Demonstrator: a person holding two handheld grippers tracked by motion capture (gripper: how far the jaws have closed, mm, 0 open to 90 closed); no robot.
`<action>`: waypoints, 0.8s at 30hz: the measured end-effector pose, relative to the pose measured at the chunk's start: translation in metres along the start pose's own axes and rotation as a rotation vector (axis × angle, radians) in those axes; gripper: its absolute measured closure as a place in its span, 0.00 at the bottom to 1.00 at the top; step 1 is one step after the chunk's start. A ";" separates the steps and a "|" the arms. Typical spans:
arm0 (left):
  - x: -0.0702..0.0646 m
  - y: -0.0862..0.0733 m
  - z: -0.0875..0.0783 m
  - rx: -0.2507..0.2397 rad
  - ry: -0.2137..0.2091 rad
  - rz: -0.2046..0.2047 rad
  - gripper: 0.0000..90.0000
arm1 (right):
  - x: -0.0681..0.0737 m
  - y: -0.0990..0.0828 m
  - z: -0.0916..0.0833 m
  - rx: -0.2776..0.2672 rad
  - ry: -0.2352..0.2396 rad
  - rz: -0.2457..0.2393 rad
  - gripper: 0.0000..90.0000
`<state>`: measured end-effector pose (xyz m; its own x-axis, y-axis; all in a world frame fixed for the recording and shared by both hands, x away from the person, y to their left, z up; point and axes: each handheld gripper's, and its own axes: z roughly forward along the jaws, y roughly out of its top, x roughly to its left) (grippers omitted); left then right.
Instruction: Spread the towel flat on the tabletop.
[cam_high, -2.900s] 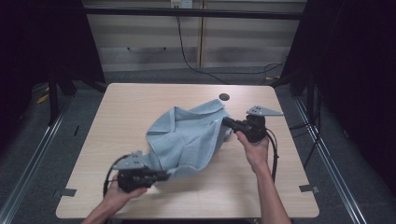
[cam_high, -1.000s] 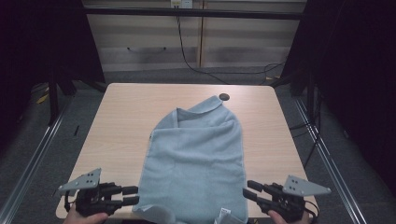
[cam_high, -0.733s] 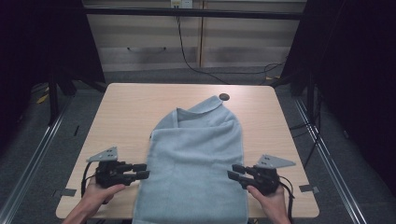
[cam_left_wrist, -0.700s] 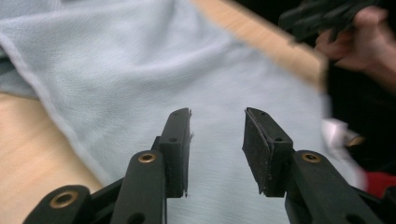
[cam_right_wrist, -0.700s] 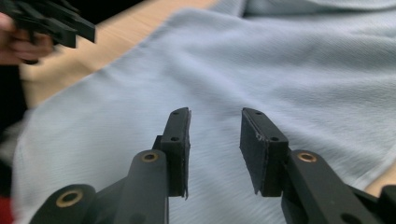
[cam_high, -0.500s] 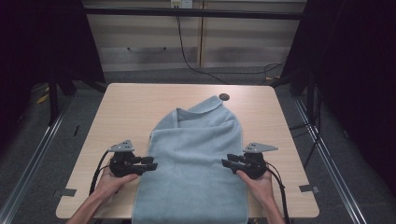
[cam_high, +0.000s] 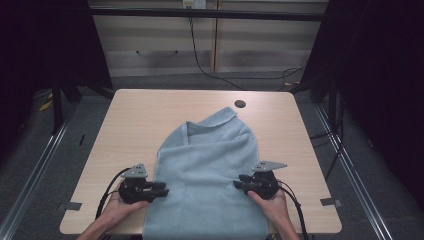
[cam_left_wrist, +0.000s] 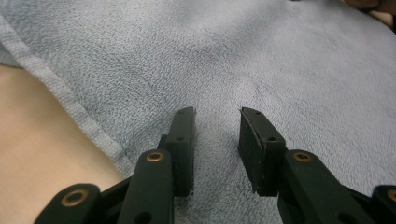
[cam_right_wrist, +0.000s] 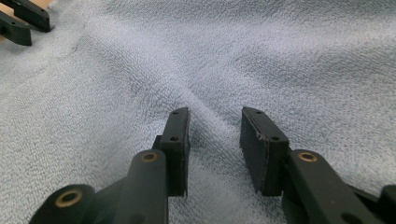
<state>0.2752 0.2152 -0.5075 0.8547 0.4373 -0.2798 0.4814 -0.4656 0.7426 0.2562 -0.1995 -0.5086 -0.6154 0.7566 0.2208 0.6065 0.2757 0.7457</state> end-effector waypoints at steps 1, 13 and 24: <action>-0.005 -0.003 -0.002 0.003 -0.003 0.002 0.74 | 0.002 -0.003 -0.002 0.000 0.003 -0.007 0.71; -0.065 -0.030 -0.018 0.080 -0.105 0.021 0.77 | 0.064 -0.046 -0.046 0.080 0.070 -0.061 0.72; -0.025 0.019 0.001 -0.015 -0.001 0.012 0.74 | 0.032 -0.001 -0.039 -0.060 0.007 -0.028 0.74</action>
<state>0.2632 0.1944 -0.4871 0.8607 0.4311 -0.2708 0.4678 -0.4598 0.7548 0.2163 -0.1991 -0.4780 -0.6353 0.7449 0.2039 0.5578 0.2601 0.7881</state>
